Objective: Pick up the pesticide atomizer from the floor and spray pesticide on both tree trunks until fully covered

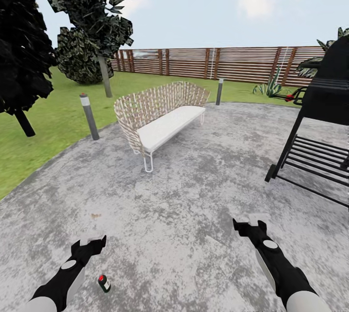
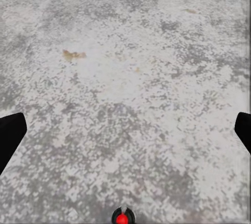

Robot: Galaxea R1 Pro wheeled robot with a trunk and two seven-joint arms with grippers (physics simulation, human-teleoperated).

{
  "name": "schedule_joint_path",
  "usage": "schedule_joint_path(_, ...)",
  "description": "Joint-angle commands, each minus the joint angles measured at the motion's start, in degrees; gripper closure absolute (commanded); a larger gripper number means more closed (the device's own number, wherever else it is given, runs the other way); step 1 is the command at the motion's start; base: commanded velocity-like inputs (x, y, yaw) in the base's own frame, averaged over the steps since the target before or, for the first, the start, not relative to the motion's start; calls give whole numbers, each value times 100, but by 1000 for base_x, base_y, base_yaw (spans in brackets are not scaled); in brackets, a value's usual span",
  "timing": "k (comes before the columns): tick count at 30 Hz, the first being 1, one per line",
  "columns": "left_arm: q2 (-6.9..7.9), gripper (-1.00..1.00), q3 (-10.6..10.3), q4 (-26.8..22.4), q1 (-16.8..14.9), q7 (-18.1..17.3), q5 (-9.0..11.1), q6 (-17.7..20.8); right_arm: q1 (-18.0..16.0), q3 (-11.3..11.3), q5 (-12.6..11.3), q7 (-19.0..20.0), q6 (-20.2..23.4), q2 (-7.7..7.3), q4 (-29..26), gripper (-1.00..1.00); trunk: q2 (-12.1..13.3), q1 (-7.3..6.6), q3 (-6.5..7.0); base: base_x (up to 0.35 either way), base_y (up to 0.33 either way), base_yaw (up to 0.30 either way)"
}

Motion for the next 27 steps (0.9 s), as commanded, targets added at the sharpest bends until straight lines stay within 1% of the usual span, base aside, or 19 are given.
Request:
schedule_joint_path(1,4,-100,7,4,-3,-2,5,-16,-1,-4,24,2,32,1,-11,-100,-2,-1,-5,0,-21,-40)
schedule_joint_path(2,13,-100,11,12,-3,-13,6,-13,-2,-2,24,2,32,1,-10,-100,-2,-1,-5,0,-13,-25)
schedule_joint_path(6,37,-100,11,44,-3,-31,8,-8,-2,-5,24,-1,32,6,-6,-100,-163,87,-78,0,-5,-9)
schedule_joint_path(27,33,-100,-10,65,-3,-22,-11,-7,-2,-18,24,-24,32,10,-6,-100,-1005,548,-476,0,0,0)
